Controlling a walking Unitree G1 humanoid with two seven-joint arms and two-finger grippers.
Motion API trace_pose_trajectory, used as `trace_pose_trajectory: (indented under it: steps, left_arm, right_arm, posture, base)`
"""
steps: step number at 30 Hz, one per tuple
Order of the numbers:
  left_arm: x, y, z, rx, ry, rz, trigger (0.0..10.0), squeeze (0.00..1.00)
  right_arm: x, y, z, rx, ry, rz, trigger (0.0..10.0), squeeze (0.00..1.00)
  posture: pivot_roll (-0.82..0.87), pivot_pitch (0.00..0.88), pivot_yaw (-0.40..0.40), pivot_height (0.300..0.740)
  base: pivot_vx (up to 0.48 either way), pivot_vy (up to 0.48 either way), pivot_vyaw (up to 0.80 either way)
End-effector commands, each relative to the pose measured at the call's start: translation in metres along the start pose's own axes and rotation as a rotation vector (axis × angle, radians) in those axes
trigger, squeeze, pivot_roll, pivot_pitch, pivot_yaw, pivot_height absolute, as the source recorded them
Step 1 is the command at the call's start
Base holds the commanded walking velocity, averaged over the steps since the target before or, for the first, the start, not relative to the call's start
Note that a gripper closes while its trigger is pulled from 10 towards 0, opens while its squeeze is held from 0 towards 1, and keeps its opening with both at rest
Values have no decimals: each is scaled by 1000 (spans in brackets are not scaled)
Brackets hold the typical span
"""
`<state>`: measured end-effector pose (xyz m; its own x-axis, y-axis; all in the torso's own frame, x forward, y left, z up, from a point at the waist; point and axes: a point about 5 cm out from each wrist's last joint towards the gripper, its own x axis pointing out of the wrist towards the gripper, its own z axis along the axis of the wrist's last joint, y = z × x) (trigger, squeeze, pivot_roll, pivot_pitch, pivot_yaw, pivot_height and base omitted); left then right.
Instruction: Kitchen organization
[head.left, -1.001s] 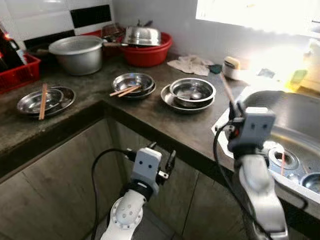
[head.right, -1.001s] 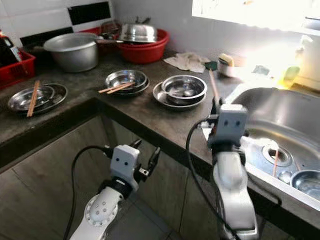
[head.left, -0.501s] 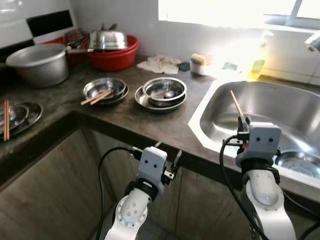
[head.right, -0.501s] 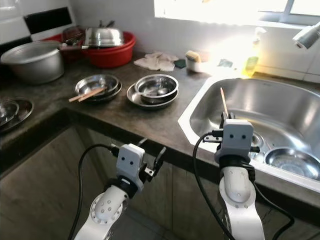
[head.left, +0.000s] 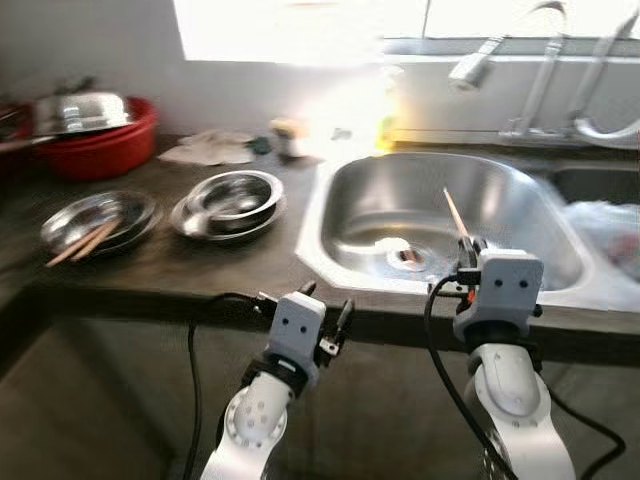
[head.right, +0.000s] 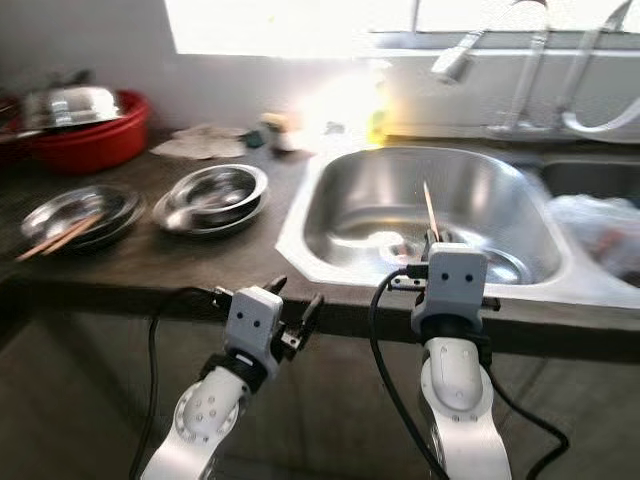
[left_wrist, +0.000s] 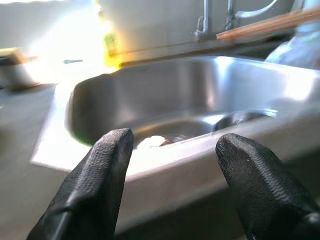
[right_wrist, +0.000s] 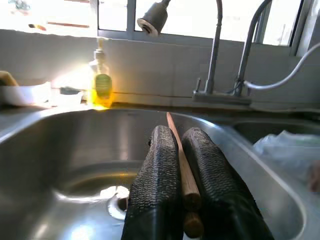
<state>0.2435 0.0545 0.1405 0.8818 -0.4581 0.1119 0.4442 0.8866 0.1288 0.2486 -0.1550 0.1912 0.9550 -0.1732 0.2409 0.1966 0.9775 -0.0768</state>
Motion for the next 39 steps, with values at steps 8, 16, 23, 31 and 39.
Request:
trace_pose_trajectory:
  steps: [8, 16, 23, 31, 39]
  left_arm:
    - [-4, 6, -5, 37, 20, 20, 10000, 0]
    - [-5, 6, -6, 46, 25, 16, 10000, 0]
    - [-4, 9, -7, 27, 40, 52, 10000, 0]
    - [-5, 9, -8, 21, 45, 55, 10000, 0]
    - [-7, 5, -8, 12, 48, 47, 10000, 0]
  right_arm:
    - [10, 13, 6, 30, -6, 73, 10000, 0]
    - [23, 7, 6, 6, 11, 79, 10000, 0]
    - [35, -3, 6, -16, 34, 78, 10000, 0]
    - [63, -11, 4, -93, 117, 136, 10000, 0]
    - [101, -13, -1, -206, 236, 168, 10000, 0]
  posture:
    - [93, 0, -8, 740]
    - [95, 0, -10, 740]
    - [97, 0, -11, 740]
    - [97, 0, -16, 740]
    - [110, 0, -33, 740]
  base:
    - [177, -237, 0]
    - [288, -381, 0]
    - [256, -175, 0]
    - [0, 0, 0]
    - [0, 0, 0]
